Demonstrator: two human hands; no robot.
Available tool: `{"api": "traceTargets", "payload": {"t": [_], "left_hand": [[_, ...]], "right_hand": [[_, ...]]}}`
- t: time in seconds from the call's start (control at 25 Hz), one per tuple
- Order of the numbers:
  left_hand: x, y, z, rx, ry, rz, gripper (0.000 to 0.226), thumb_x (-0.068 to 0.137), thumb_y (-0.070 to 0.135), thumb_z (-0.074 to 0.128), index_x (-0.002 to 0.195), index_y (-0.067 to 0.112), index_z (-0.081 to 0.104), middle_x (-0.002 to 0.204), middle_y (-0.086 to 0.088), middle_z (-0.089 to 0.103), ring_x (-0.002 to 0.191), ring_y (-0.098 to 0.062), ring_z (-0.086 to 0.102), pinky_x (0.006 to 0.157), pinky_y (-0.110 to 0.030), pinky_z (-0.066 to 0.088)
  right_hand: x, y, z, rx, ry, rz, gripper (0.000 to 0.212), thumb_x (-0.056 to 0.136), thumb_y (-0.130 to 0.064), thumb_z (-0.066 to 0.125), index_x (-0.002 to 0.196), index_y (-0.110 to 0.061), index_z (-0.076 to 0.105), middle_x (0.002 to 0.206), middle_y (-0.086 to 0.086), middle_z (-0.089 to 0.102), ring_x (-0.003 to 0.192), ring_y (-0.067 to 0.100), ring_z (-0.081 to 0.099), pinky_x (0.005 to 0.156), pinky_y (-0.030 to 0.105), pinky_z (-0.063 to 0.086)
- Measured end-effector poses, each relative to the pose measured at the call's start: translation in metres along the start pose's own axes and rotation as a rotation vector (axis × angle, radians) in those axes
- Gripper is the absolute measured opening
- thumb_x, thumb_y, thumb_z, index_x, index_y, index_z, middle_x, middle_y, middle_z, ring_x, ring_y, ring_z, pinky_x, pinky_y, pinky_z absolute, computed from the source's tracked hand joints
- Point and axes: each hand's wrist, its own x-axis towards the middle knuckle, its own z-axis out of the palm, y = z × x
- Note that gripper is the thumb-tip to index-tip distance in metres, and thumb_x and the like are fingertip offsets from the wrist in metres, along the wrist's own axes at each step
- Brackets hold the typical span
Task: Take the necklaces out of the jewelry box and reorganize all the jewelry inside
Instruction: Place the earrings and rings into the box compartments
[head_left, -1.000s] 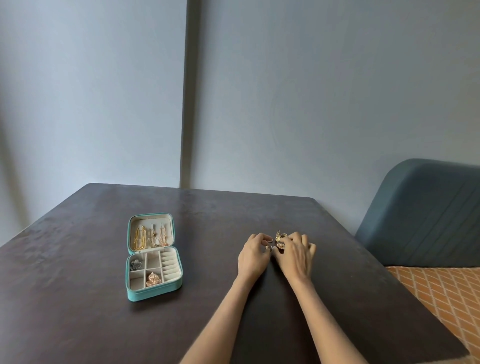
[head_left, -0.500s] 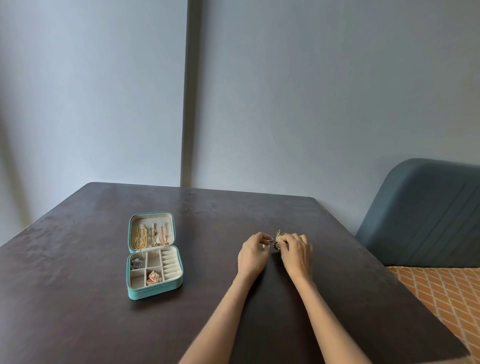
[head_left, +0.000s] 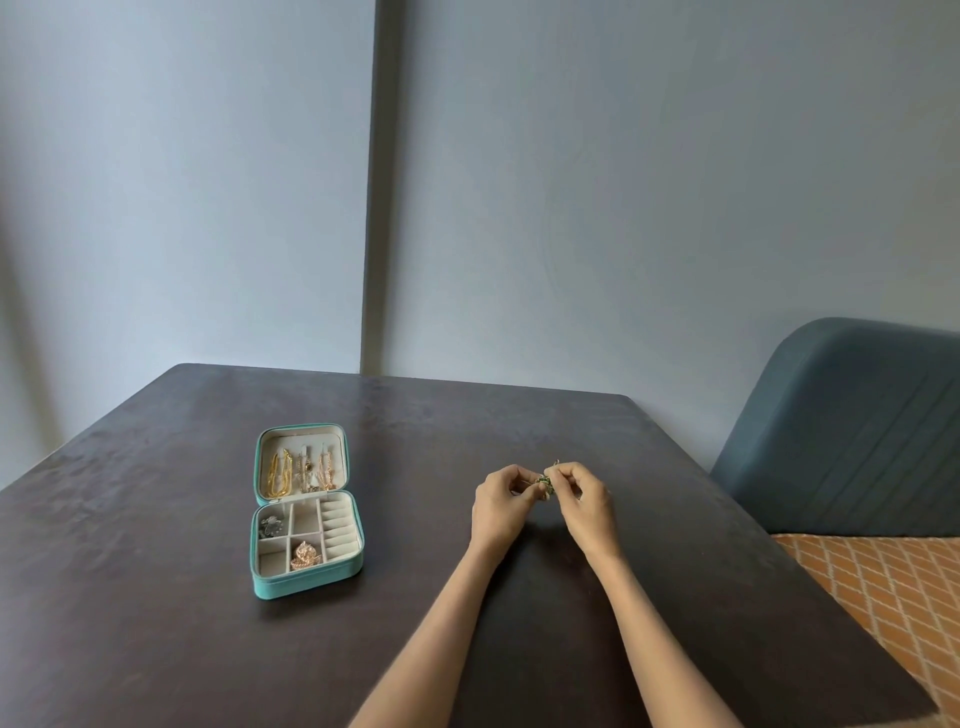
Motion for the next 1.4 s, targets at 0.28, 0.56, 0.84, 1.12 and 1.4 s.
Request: {"api": "traceTargets", "payload": {"t": [0.28, 0.56, 0.84, 1.12, 1.4], "left_hand": [[-0.003, 0.005, -0.005, -0.234, 0.091, -0.035, 0.004, 0.087, 0.008, 0.062, 0.084, 0.007, 0.061, 0.078, -0.005, 0.07, 0.055, 0.001, 0.059, 0.057, -0.013, 0.046], [-0.006, 0.012, -0.013, -0.336, 0.007, -0.065, 0.013, 0.091, 0.005, 0.055, 0.08, 0.012, 0.054, 0.071, -0.003, 0.063, 0.056, -0.005, 0.057, 0.054, -0.012, 0.045], [-0.005, 0.009, -0.018, -0.322, -0.073, -0.068, 0.012, 0.093, 0.012, 0.053, 0.081, 0.015, 0.054, 0.072, 0.003, 0.064, 0.059, -0.002, 0.058, 0.052, -0.019, 0.041], [-0.006, 0.013, -0.019, -0.381, -0.05, -0.061, 0.012, 0.092, 0.007, 0.053, 0.08, 0.011, 0.054, 0.061, 0.009, 0.061, 0.052, 0.005, 0.055, 0.053, -0.021, 0.04], [-0.01, 0.014, -0.022, -0.484, 0.039, -0.067, 0.031, 0.093, 0.014, 0.056, 0.121, 0.016, 0.043, 0.104, 0.008, 0.055, 0.083, -0.001, 0.058, 0.069, -0.023, 0.048]], "right_hand": [[-0.006, -0.009, -0.002, 0.062, -0.044, 0.051, 0.01, 0.082, -0.023, 0.069, 0.085, -0.029, 0.062, 0.074, -0.013, 0.068, 0.075, 0.001, 0.064, 0.07, 0.021, 0.048], [-0.006, -0.012, -0.003, 0.022, -0.015, -0.042, 0.025, 0.08, -0.014, 0.072, 0.08, -0.037, 0.062, 0.078, -0.015, 0.069, 0.075, -0.006, 0.062, 0.067, 0.01, 0.046], [-0.007, -0.015, -0.003, 0.083, -0.015, -0.045, 0.019, 0.079, -0.014, 0.072, 0.073, -0.03, 0.066, 0.079, -0.005, 0.067, 0.073, 0.0, 0.06, 0.067, 0.009, 0.044], [0.003, -0.038, 0.005, 0.244, -0.04, 0.069, 0.014, 0.084, -0.005, 0.063, 0.079, -0.018, 0.06, 0.078, 0.001, 0.069, 0.073, 0.011, 0.065, 0.066, 0.021, 0.05], [0.019, -0.051, 0.002, 0.149, -0.186, 0.018, 0.024, 0.09, -0.006, 0.056, 0.095, -0.028, 0.067, 0.093, -0.008, 0.069, 0.087, 0.008, 0.064, 0.071, 0.021, 0.052]]}}
